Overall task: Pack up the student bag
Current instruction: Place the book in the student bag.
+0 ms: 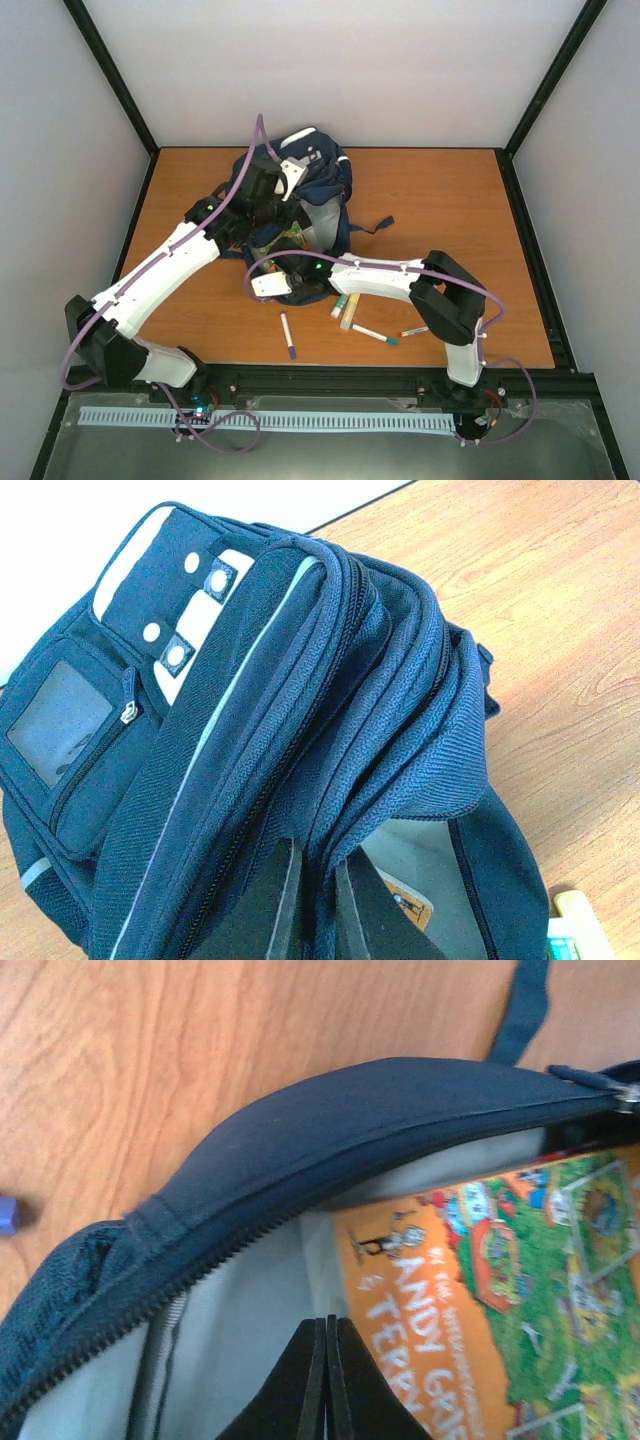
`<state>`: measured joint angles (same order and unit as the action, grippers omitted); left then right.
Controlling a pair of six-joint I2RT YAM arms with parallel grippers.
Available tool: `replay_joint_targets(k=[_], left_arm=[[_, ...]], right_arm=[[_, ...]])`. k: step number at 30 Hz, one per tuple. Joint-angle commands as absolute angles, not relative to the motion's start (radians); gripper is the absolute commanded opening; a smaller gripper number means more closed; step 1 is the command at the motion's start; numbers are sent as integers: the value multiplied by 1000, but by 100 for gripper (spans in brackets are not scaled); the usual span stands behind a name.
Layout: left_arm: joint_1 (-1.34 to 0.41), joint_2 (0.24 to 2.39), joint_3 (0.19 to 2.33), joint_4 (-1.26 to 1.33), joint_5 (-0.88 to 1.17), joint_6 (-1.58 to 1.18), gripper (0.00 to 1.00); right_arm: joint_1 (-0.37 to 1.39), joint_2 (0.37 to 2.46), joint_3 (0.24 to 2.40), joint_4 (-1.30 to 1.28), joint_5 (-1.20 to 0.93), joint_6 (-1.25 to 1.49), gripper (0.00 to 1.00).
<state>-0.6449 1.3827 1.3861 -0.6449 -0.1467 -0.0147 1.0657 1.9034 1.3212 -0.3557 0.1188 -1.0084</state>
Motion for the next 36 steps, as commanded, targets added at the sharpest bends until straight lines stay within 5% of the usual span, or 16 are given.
replay_joint_targets(k=[1, 24, 36], left_arm=[[-638, 1330, 1414, -532, -133, -22, 2], [-638, 1349, 1417, -538, -78, -38, 2], [-638, 1357, 1418, -545, -87, -46, 5]], right_arm=[[1072, 1939, 1335, -368, 103, -1058, 4], [1006, 2111, 1427, 39, 353, -1092, 4], [1000, 2074, 1393, -27, 337, -998, 7]])
